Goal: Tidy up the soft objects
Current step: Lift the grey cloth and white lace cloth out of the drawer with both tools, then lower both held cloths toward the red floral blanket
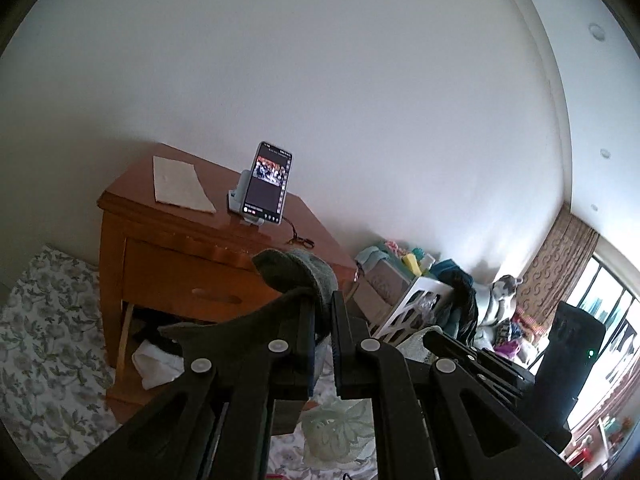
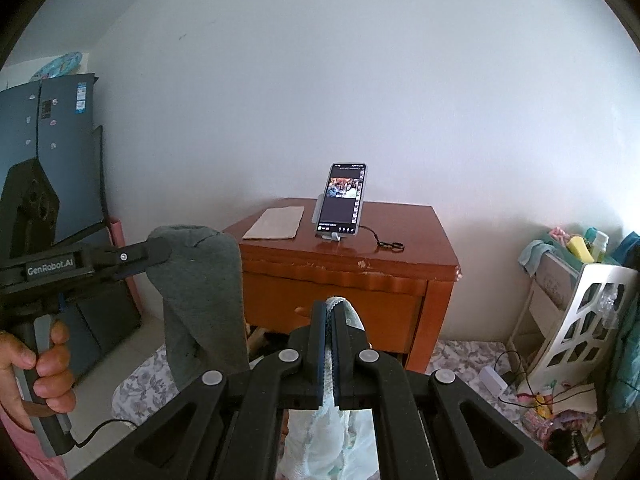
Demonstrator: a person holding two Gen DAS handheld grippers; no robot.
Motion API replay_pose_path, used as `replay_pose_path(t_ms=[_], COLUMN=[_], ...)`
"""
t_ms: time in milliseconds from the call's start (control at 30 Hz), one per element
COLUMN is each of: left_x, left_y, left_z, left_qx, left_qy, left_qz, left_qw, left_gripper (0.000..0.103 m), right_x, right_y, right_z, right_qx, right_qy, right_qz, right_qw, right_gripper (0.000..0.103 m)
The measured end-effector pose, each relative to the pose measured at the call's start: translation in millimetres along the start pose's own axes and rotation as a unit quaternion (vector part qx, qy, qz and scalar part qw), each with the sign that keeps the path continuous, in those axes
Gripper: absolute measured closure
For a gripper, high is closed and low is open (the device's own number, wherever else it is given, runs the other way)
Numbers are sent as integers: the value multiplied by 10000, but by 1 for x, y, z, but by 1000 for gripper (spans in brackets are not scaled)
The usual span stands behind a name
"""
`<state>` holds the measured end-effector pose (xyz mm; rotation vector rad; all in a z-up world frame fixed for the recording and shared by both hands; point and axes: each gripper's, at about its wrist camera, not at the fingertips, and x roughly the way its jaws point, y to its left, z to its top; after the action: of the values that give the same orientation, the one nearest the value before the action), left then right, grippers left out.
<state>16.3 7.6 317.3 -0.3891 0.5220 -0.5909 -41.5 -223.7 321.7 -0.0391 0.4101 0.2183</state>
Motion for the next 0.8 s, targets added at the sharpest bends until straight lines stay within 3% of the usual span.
replay_pose_path(t_ms=[467,800], left_x=[36,79], left_y=[24,55], left_z=[-52,-112], left_qx=[-228,-432], left_qy=[804,1494], left_qz=[178,587], left_qw=[9963,9861], left_gripper=[96,96], right_x=[38,88], right_y=[4,7], right_z=[-45,-108], right_qx=[-153,-107], right_qy=[973,1860], right_qz=[89,133], right_qw=[9951,9824], right_gripper=[101,101])
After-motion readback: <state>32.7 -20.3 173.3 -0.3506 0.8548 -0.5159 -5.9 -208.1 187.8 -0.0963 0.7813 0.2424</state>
